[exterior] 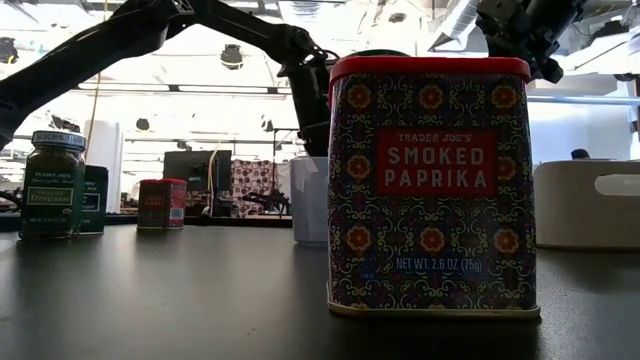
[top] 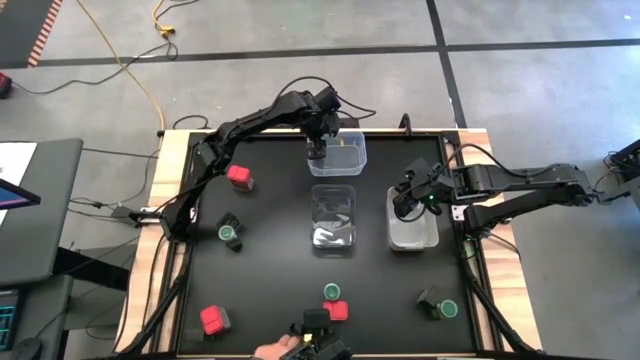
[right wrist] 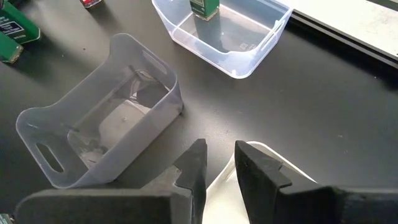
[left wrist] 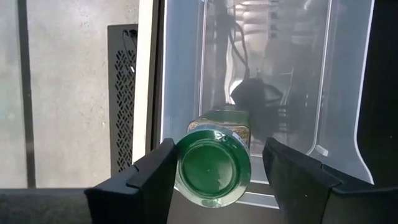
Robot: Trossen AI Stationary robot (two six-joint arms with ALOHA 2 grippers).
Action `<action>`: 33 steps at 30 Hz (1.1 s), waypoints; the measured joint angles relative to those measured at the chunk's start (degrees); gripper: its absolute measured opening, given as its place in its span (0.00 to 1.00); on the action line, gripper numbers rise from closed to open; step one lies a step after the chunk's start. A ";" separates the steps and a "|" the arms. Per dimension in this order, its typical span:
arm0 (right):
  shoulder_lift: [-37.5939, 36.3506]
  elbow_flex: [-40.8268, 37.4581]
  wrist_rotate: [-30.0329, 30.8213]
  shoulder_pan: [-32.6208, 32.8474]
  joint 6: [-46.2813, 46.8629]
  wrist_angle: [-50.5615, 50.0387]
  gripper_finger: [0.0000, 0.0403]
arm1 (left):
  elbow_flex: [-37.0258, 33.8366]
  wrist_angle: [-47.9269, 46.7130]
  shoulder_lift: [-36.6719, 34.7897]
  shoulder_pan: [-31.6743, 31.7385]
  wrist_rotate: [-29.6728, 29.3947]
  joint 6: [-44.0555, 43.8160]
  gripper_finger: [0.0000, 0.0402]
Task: Sort spices by type
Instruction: Put the green seasoning bottle into the transparent bin
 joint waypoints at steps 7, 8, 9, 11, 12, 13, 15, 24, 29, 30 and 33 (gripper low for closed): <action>0.00 0.00 0.00 0.00 0.00 0.00 0.28 | 0.00 0.36 0.00 0.00 -0.05 -1.03 0.57; 0.00 0.00 0.00 0.00 0.00 0.00 0.28 | 0.00 0.36 0.00 -0.04 -0.05 -1.03 0.57; 0.01 0.00 0.00 0.00 0.00 0.00 0.28 | 0.00 0.36 0.00 -0.08 -0.08 -1.01 0.57; 0.00 0.00 0.00 0.00 0.00 0.00 0.28 | 0.00 0.36 0.00 -0.13 -0.07 -0.68 0.57; 0.00 0.00 0.00 0.00 0.00 0.00 0.28 | 0.00 0.35 0.00 -0.13 -0.09 -0.48 0.57; 0.00 0.00 0.00 0.00 0.00 0.00 0.28 | 0.00 0.30 0.00 -0.13 -0.08 -0.43 0.57; 0.00 0.00 0.00 0.00 0.00 -0.01 0.28 | 0.00 0.03 0.00 -0.13 -0.10 -0.21 0.57; 0.00 0.00 0.00 0.00 0.02 -0.01 0.28 | 0.00 -1.27 0.00 -0.13 -2.76 2.86 0.56; 0.00 0.00 0.00 0.00 0.00 0.00 0.28 | 0.00 -2.17 0.00 -0.13 -2.78 3.29 0.56; 0.00 0.00 0.00 0.00 0.02 0.00 0.28 | 0.00 -2.37 0.00 -0.13 -2.78 3.66 0.56; 0.00 0.00 0.00 0.00 0.02 0.00 0.28 | 0.00 -2.65 0.00 -0.11 -2.82 4.13 0.55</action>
